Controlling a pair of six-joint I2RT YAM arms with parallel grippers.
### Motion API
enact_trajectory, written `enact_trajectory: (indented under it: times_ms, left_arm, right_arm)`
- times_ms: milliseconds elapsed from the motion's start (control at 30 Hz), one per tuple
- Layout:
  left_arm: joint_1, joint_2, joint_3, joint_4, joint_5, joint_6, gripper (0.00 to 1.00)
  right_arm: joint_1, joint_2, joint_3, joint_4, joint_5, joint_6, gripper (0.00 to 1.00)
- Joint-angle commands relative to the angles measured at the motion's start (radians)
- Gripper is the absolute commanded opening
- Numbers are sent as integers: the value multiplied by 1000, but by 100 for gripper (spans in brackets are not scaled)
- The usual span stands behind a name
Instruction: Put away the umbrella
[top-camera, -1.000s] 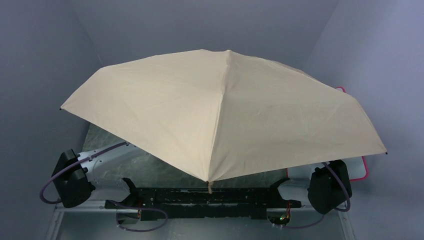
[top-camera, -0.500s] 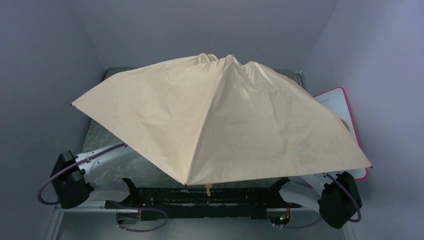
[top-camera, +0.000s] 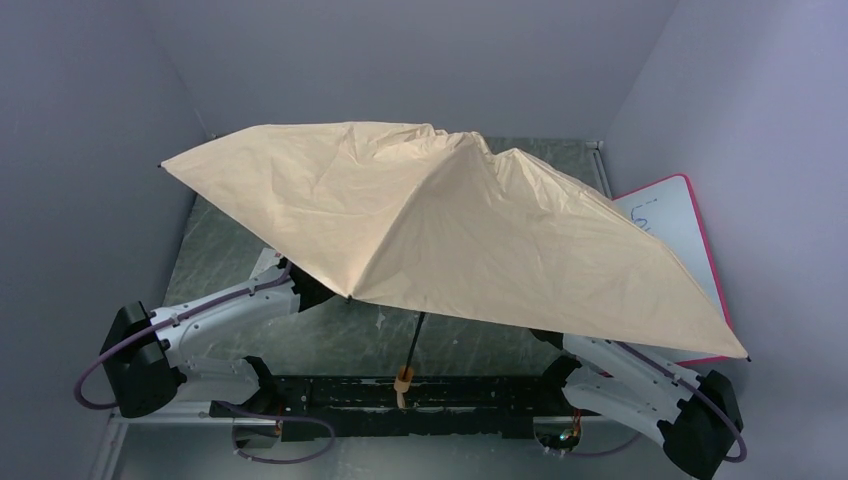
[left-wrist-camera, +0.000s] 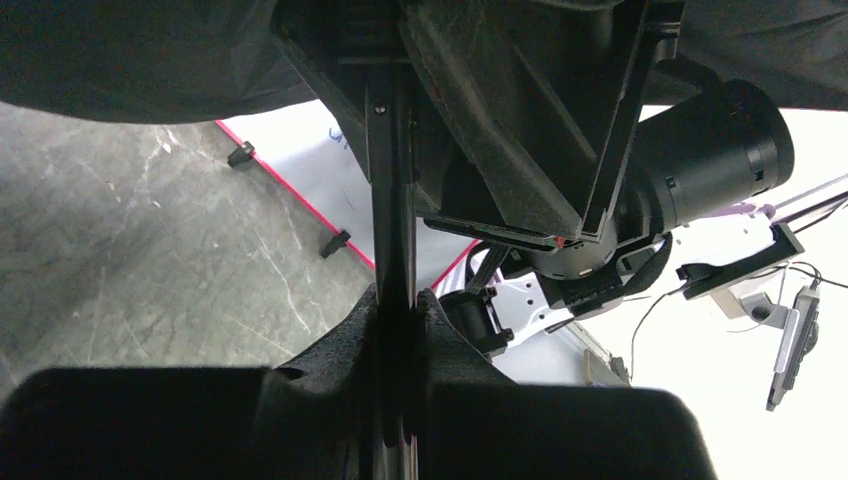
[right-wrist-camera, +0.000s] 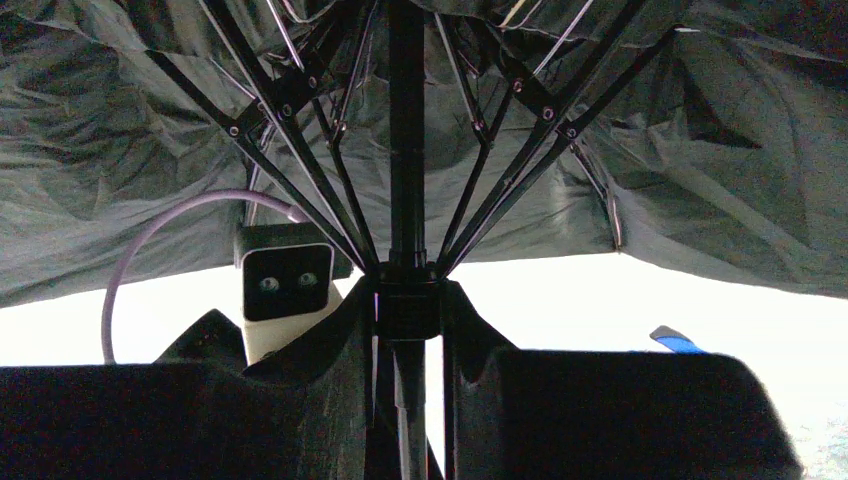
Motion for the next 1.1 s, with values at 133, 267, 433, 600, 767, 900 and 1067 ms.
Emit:
enact_trajectory:
  times_ms: [133,267,433,600,767,900,1067]
  left_arm:
    - [21,-11,-1,63,36,49,43]
    - [16,-35,-10,-5,51,76,56]
    - [-2,-78,-26,-97,34,109,58]
    - [-24,-134,-57,-186,15,135,55]
    - [-36,-187,-69,-304,2,191,54]
    - [-47,-202,-82,-386,-6,224,52]
    - [-66,-199,-96,-417,-21,239,43]
  right_arm:
    - [19,56,146,-17,105,-30,0]
    - [17,91,191,7,151,-56,0]
    - [14,123,218,58,199,-80,0]
    - [1,134,256,42,239,-130,0]
    - [-29,142,304,-20,238,-139,0]
    - [-54,148,325,-36,236,-125,0]
    - [-75,159,341,-34,217,-100,0]
